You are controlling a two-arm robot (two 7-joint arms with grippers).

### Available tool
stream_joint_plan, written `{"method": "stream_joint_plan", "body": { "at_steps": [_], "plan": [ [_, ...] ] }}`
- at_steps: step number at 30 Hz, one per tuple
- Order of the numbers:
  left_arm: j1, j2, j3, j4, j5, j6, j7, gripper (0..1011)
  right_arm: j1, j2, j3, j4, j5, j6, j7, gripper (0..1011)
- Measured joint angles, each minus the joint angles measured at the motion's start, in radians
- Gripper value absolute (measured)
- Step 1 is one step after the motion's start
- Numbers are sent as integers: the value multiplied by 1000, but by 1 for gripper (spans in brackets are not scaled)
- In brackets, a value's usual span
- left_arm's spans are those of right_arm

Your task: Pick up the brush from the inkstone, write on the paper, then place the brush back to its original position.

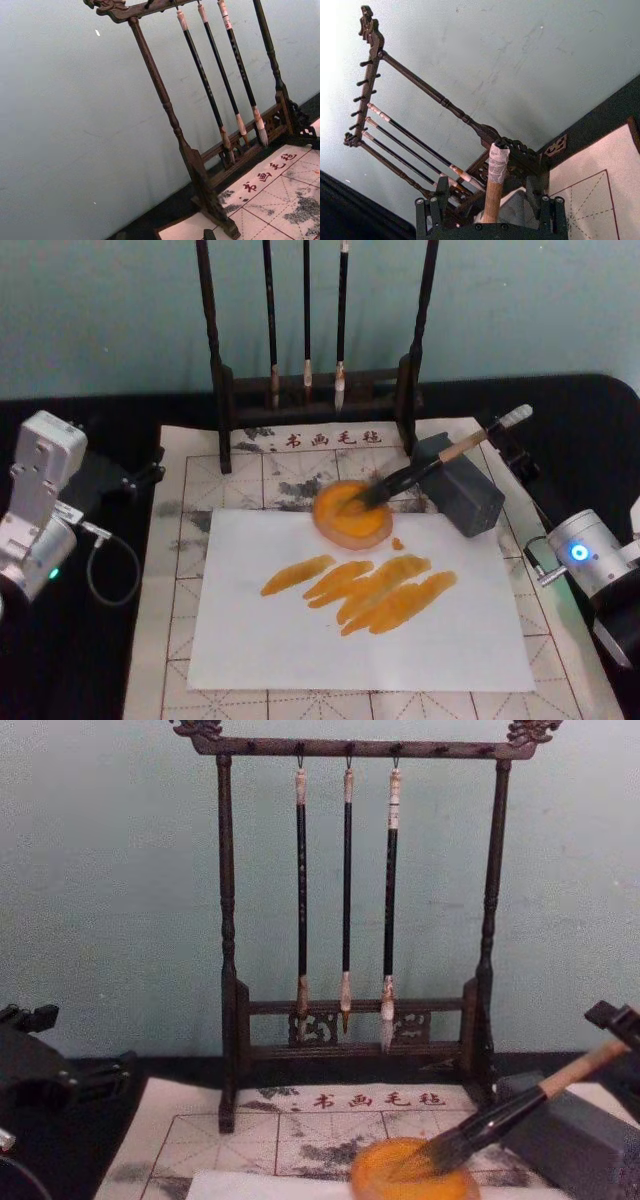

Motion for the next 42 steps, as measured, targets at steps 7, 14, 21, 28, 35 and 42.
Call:
{"method": "stream_joint_plan", "body": {
  "at_steps": [7, 14, 21, 28, 35, 42],
  "plan": [
    [0, 0, 0, 0, 0, 0, 0, 1001, 0, 0, 0, 0, -1, 0, 0, 1000],
    [0, 0, 0, 0, 0, 0, 0, 1001, 0, 0, 0, 0, -1, 0, 0, 887],
    [0, 0, 0, 0, 0, 0, 0, 1001, 0, 0, 0, 0, 0, 0, 0, 651],
    [0, 0, 0, 0, 0, 0, 0, 1001, 0, 0, 0, 0, 0, 0, 0, 448],
    [0, 0, 0, 0, 0, 0, 0, 1001, 0, 0, 0, 0, 0, 0, 0, 233],
    [0, 0, 0, 0, 0, 0, 0, 1001, 0, 0, 0, 0, 0, 0, 0, 183]
  ]
}}
